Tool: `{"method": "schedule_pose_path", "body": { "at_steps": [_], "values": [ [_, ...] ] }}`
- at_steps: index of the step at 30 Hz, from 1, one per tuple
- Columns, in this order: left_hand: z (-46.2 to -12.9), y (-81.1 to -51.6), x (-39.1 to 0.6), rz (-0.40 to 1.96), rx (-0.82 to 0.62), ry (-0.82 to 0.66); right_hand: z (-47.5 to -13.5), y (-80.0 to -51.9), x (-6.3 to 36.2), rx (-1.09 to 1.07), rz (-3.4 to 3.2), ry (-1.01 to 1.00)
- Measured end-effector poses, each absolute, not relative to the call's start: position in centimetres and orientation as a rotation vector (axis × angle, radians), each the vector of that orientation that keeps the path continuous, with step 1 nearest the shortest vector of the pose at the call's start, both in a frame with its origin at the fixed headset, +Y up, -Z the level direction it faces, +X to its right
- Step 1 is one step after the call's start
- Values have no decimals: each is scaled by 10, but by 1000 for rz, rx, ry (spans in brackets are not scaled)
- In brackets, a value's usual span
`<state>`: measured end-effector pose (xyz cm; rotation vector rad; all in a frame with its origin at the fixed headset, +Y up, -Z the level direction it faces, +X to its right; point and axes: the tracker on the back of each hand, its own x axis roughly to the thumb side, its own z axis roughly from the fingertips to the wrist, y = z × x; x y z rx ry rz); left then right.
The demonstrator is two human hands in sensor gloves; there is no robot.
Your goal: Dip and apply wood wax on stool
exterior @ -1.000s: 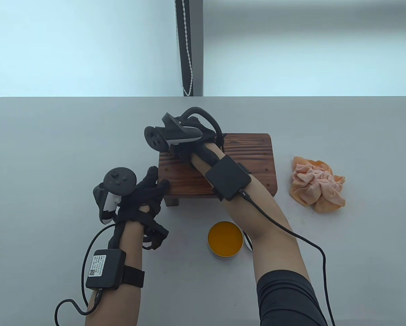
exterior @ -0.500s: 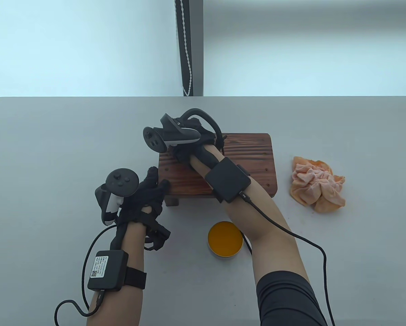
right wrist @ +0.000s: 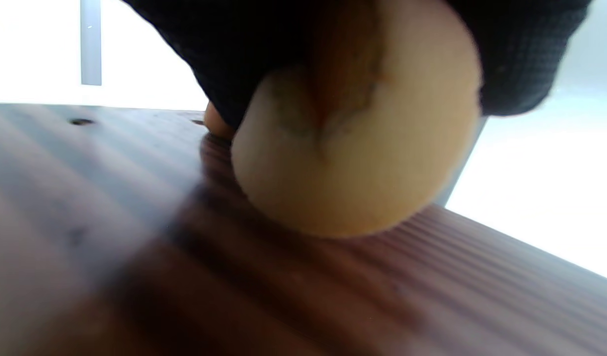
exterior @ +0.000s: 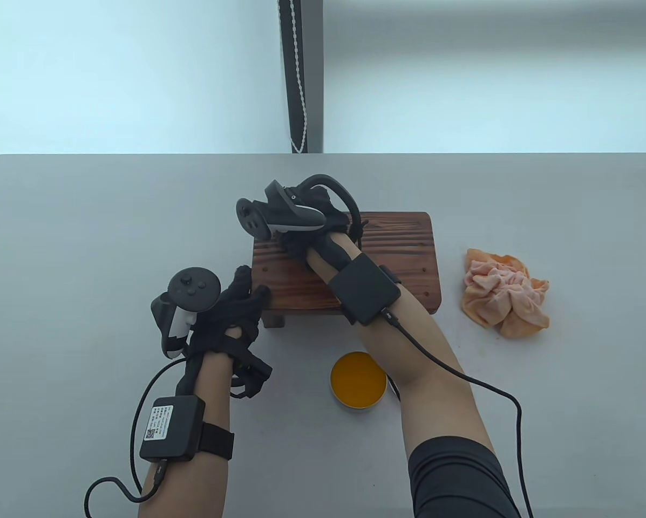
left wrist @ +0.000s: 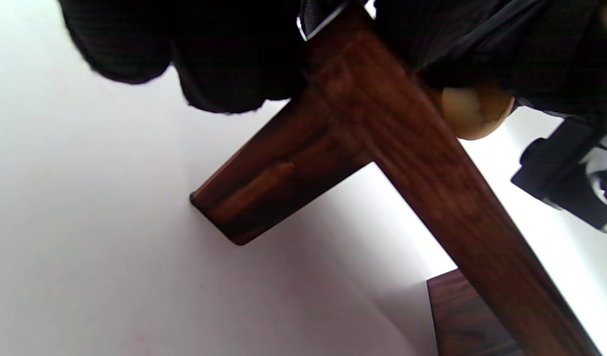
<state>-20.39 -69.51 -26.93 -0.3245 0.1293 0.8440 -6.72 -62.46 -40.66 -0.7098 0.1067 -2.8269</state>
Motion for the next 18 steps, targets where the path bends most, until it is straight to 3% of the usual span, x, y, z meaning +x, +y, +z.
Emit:
{"method": "schedule_pose_path", "body": {
  "at_steps": [4,9,13,18],
  "values": [
    [-269,-697,-205,875,-325,136,-399,-622,-70,-653,-2694,35],
    [-270,-696,-204,857,-317,125,-386,-616,-74,-786,-2718,-73],
    [-271,-693,-203,828,-337,128,-407,-621,-62,-617,-2833,18],
    [-269,-696,-205,865,-322,129,-403,-617,-53,-598,-2811,-77]
  ]
}}
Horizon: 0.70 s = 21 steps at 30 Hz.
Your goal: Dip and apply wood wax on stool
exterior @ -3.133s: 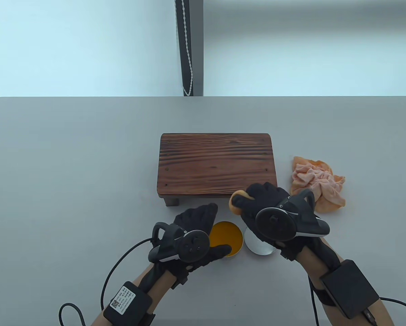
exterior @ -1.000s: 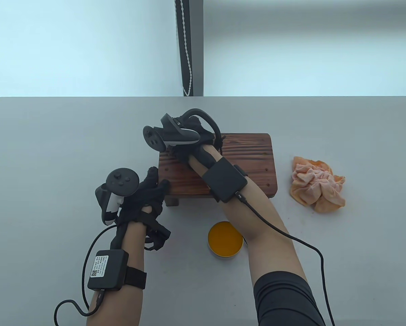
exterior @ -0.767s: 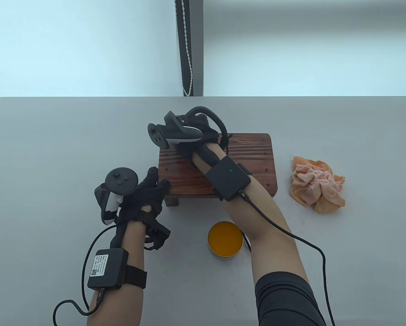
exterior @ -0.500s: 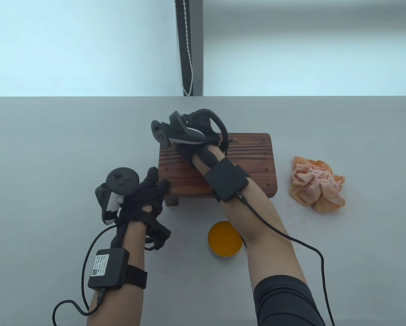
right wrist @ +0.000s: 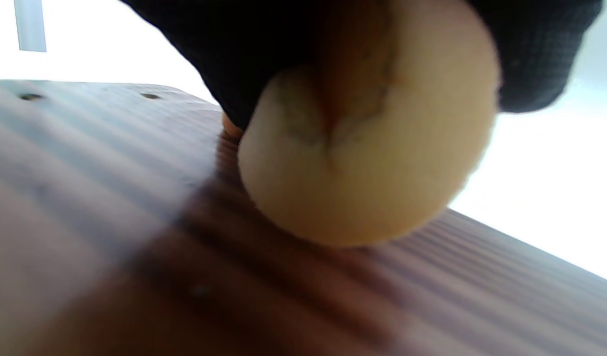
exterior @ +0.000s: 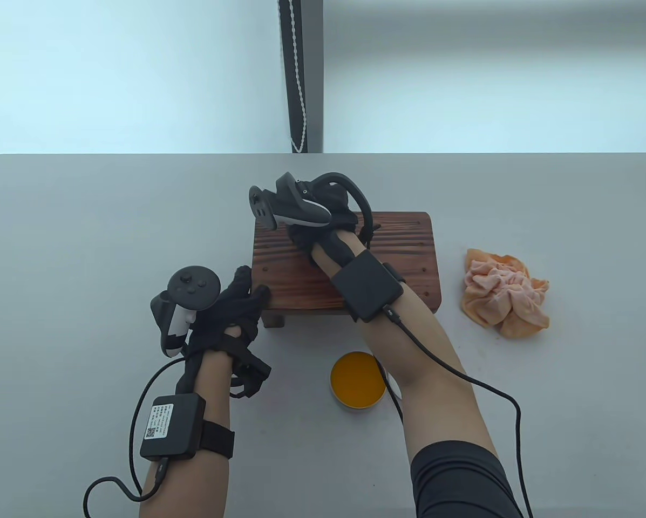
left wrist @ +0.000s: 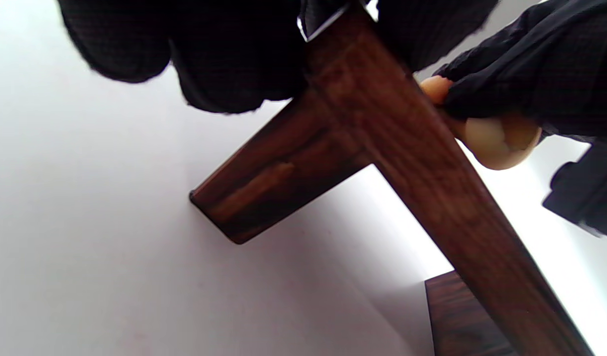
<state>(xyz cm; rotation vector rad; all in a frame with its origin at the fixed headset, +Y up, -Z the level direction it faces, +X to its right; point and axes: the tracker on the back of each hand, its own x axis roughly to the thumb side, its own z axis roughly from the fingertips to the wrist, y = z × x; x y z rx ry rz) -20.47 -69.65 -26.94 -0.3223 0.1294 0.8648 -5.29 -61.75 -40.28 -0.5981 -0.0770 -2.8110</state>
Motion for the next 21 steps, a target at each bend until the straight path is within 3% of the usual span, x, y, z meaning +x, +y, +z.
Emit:
{"method": "schedule_pose_path", "body": {
  "at_steps": [3,10,16,21],
  "values": [
    [-270,-695,-204,842,-324,122,-396,-613,-53,-735,-2829,-166],
    [-272,-698,-208,868,-336,113,-411,-623,-38,-541,-2823,19],
    [-270,-698,-205,855,-310,111,-392,-614,-41,-748,-2761,-113],
    [-271,-699,-206,857,-323,114,-413,-619,-23,-595,-2879,-19]
  ]
}}
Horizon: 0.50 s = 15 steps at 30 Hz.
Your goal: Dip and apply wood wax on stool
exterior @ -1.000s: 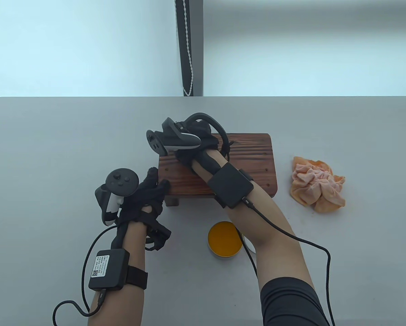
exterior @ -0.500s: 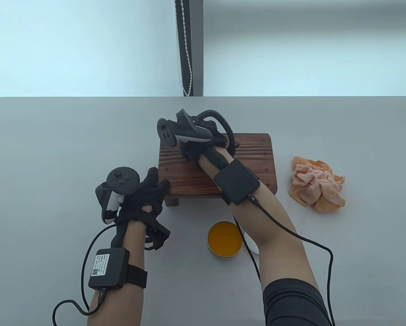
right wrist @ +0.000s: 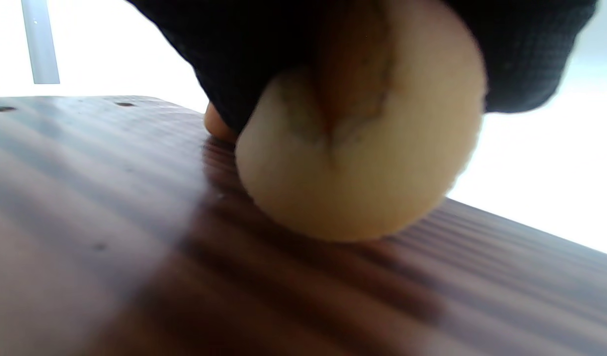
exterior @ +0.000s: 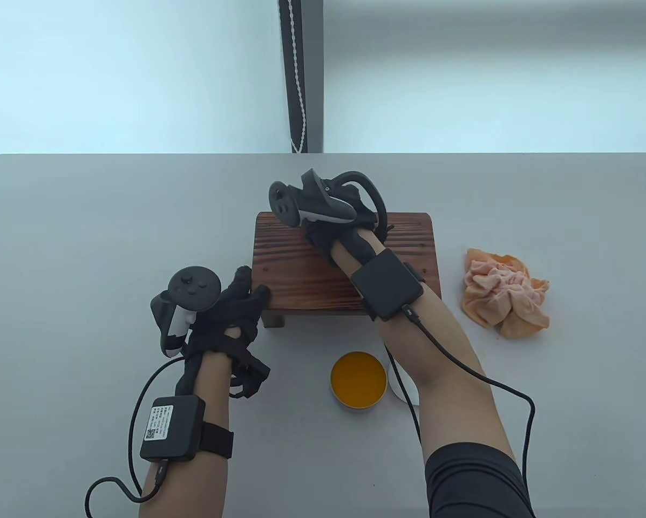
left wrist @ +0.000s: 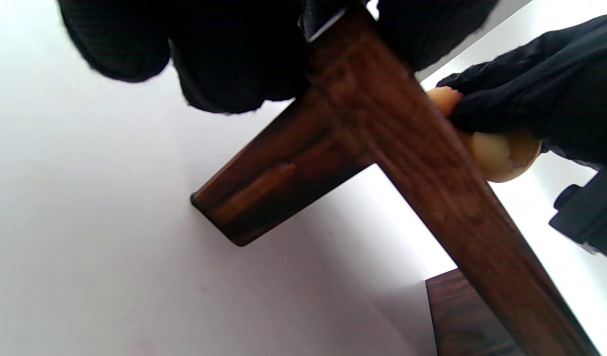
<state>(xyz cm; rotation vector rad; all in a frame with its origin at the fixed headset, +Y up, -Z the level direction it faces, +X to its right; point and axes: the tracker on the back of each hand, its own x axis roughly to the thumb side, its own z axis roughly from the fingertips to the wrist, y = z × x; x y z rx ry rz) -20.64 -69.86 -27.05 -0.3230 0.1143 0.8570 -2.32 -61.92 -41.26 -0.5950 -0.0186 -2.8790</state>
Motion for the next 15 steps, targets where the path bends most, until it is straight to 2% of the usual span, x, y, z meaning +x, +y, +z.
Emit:
{"method": "schedule_pose_path", "body": {
  "at_steps": [2,7,12,15],
  "values": [
    [-270,-699,-206,859,-317,117,-407,-619,-24,-604,-2794,1],
    [-270,-700,-206,865,-311,113,-389,-612,-31,-739,-2757,-113],
    [-271,-700,-207,865,-318,111,-407,-620,-17,-579,-2843,46],
    [-271,-700,-207,874,-316,114,-404,-620,-14,-539,-2774,39]
  ]
}}
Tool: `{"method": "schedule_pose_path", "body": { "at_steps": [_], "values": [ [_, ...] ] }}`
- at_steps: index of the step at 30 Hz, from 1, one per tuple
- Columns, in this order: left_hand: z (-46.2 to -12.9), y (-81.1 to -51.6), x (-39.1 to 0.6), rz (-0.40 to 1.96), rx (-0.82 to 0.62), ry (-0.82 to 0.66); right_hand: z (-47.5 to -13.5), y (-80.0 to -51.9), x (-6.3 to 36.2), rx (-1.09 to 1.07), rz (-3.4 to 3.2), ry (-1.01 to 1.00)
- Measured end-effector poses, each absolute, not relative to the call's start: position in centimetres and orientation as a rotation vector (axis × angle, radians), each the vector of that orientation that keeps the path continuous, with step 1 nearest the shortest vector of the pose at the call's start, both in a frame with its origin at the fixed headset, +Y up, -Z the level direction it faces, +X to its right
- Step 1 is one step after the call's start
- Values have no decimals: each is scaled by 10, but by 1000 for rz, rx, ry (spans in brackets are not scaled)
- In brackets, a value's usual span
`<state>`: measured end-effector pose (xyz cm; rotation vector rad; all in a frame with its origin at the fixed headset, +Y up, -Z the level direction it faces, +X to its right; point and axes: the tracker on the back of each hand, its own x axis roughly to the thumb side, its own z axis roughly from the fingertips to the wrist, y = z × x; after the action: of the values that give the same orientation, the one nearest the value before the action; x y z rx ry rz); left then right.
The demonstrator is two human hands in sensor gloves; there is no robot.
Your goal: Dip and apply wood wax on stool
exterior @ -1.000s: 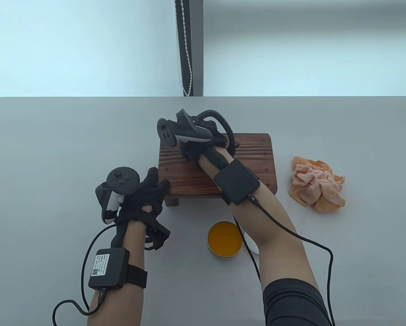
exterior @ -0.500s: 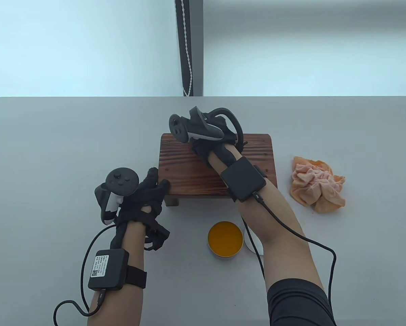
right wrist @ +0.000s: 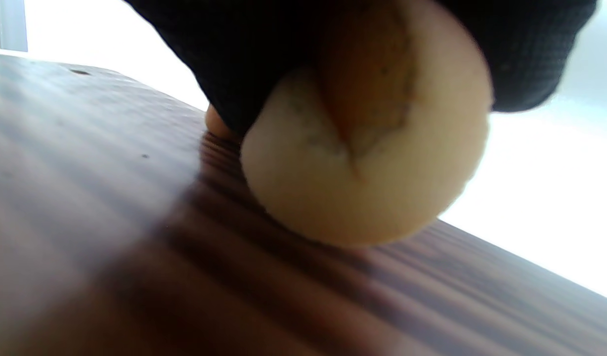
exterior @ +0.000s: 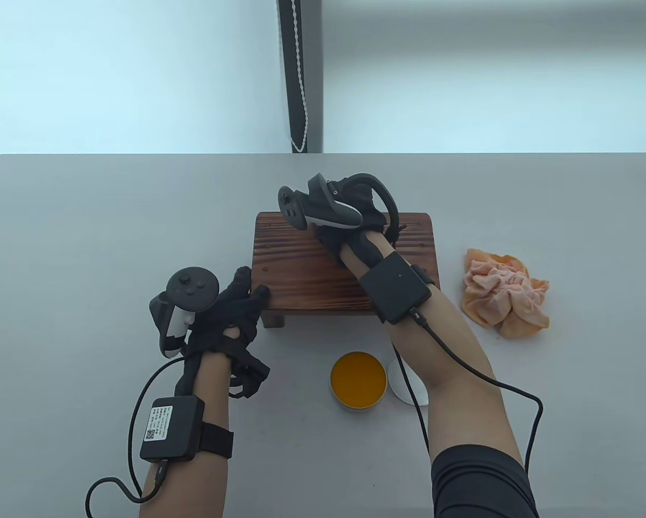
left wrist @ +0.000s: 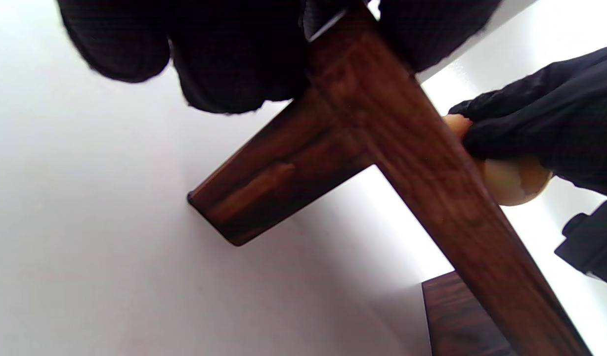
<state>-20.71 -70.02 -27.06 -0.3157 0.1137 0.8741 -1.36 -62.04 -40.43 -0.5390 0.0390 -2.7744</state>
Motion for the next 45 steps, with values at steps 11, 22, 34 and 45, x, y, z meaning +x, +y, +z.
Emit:
{"method": "schedule_pose_path", "body": {
  "at_steps": [11,22,34,45],
  "values": [
    [-271,-699,-207,869,-318,115,-411,-618,-1,-502,-2869,9],
    [-271,-700,-208,870,-310,107,-408,-616,10,-543,-2834,-19],
    [-271,-698,-207,858,-314,109,-402,-615,19,-528,-2805,-51],
    [-271,-698,-207,866,-319,115,-396,-611,24,-595,-2694,-139]
  ]
}}
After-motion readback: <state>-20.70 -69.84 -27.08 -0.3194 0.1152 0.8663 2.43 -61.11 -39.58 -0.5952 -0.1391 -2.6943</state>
